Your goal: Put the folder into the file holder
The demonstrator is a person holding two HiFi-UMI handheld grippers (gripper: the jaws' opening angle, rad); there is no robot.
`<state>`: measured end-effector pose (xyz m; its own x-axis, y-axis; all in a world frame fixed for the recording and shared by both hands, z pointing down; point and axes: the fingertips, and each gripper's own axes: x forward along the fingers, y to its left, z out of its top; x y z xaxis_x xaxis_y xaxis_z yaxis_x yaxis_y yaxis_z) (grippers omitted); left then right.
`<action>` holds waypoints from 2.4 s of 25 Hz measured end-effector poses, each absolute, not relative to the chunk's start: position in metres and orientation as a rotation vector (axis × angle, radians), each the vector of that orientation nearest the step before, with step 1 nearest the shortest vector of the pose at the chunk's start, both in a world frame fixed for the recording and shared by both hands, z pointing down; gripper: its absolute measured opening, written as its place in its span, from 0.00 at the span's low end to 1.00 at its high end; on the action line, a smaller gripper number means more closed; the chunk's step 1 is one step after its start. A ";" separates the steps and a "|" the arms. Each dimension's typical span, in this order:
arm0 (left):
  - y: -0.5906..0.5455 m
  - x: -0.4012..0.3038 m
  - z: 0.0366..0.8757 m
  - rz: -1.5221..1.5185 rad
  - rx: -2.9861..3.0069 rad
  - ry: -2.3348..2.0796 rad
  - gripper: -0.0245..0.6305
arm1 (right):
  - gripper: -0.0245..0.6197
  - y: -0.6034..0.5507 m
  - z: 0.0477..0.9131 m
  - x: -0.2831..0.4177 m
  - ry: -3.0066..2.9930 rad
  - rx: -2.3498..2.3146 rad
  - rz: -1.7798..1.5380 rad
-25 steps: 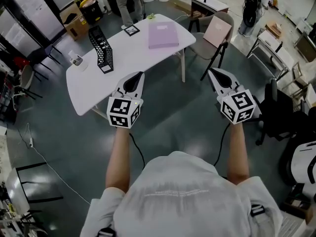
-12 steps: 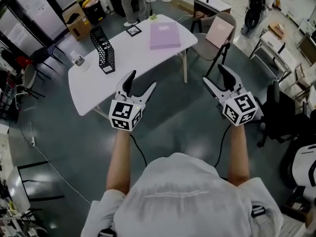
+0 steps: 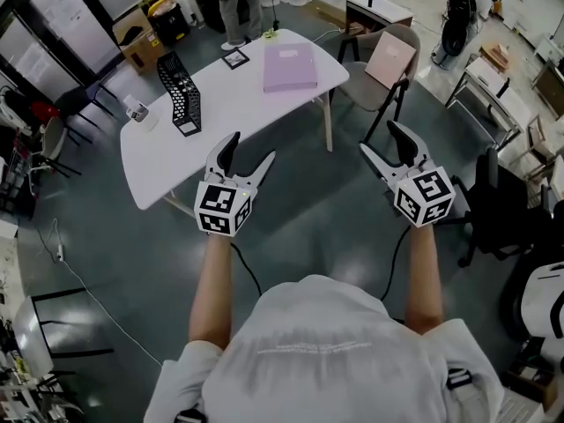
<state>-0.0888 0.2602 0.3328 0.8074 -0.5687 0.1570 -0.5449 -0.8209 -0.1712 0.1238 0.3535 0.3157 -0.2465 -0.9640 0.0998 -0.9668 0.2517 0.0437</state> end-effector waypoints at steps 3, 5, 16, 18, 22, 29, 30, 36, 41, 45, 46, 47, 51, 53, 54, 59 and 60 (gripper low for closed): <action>0.263 -0.081 0.337 -0.315 -2.881 0.911 0.56 | 0.53 0.357 0.319 0.137 -2.403 1.865 0.061; 0.266 -0.075 0.340 -0.321 -2.886 0.928 0.56 | 0.53 0.359 0.323 0.145 -2.407 1.867 0.076; 0.264 -0.054 0.353 -0.381 -2.895 0.996 0.56 | 0.53 0.360 0.336 0.183 -2.461 1.894 0.186; 0.256 -0.051 0.354 -0.383 -2.898 1.009 0.56 | 0.53 0.354 0.337 0.186 -2.476 1.891 0.207; 0.236 -0.044 0.364 -0.394 -2.914 1.022 0.56 | 0.53 0.335 0.346 0.190 -2.485 1.861 0.235; 0.159 -0.022 0.383 -0.383 -2.968 1.020 0.56 | 0.53 0.271 0.361 0.202 -2.462 1.827 0.275; 0.144 -0.018 0.387 -0.383 -2.978 1.017 0.56 | 0.53 0.259 0.364 0.206 -2.455 1.827 0.285; 0.049 0.008 0.399 -0.387 -3.020 0.981 0.56 | 0.53 0.167 0.365 0.226 -2.462 1.839 0.366; -0.030 0.015 0.410 -0.409 -3.035 1.000 0.56 | 0.53 0.083 0.370 0.230 -2.492 1.815 0.427; -0.079 0.014 0.409 -0.415 -3.039 1.017 0.56 | 0.53 0.029 0.373 0.230 -2.522 1.802 0.482; -0.088 0.014 0.409 -0.423 -3.037 1.016 0.56 | 0.53 0.018 0.374 0.231 -2.527 1.803 0.497; -0.096 0.013 0.411 -0.433 -3.036 1.013 0.56 | 0.53 0.008 0.375 0.231 -2.529 1.808 0.512; -0.126 0.011 0.414 -0.442 -3.043 1.017 0.56 | 0.53 -0.022 0.377 0.234 -2.534 1.831 0.542; -0.139 0.012 0.414 -0.437 -3.048 1.020 0.56 | 0.53 -0.031 0.380 0.234 -2.531 1.829 0.555; -0.143 0.013 0.415 -0.440 -3.052 1.018 0.56 | 0.53 -0.033 0.383 0.234 -2.528 1.823 0.569; -0.153 0.022 0.425 -0.474 -3.082 0.944 0.56 | 0.53 -0.046 0.396 0.239 -2.511 1.808 0.624; -0.155 0.023 0.427 -0.481 -3.088 0.932 0.56 | 0.53 -0.051 0.397 0.240 -2.510 1.812 0.624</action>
<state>0.0233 -0.1550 0.4273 0.7940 -0.5216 0.3122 -0.5567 -0.8302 0.0287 0.2405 -0.0508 0.3970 -0.3415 -0.9152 0.2142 -0.9089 0.2634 -0.3233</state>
